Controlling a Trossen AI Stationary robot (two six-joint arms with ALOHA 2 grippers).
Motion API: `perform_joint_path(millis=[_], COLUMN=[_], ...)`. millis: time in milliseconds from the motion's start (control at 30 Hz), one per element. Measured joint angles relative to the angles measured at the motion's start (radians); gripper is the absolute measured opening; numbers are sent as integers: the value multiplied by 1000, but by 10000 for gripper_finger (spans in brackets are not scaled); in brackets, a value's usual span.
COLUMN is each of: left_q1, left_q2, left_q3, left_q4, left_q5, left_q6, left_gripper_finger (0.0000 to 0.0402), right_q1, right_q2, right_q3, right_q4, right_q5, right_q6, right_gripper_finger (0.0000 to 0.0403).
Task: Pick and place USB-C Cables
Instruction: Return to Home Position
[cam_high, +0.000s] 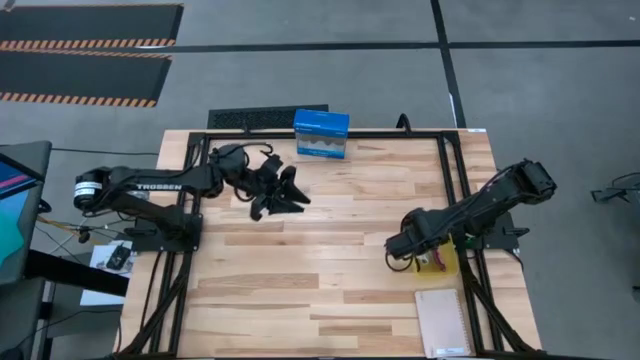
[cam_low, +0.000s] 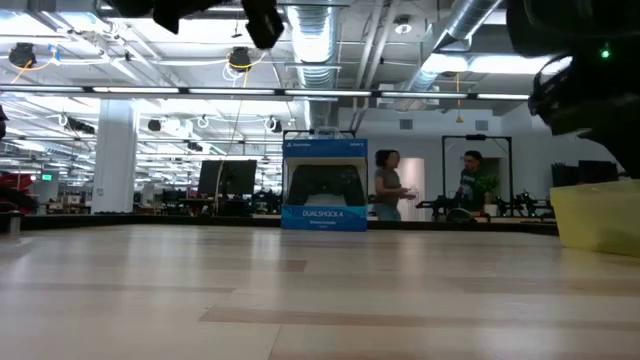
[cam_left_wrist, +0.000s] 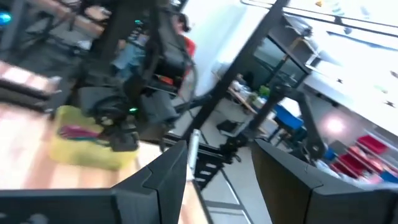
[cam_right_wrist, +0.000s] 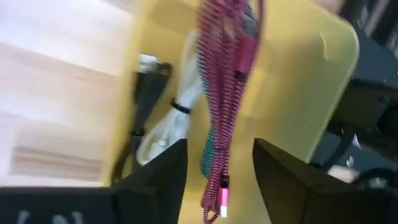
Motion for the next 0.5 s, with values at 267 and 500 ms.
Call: perform_joint_path(millis=[267, 500], left_q1=[-173, -217], left_q2=[-169, -429], left_q3=[0, 18], left_q4=[-23, -219], left_q5=[-151, -596], left_q6=[64, 174], left_gripper_finger=[168, 168], right_q1=[-2, -75], right_q2=[0, 0], right_q3=[232, 598], right_q4=[222, 512], right_q5=[279, 541], right_q6=[-362, -1098], right_gripper_finger=[218, 208])
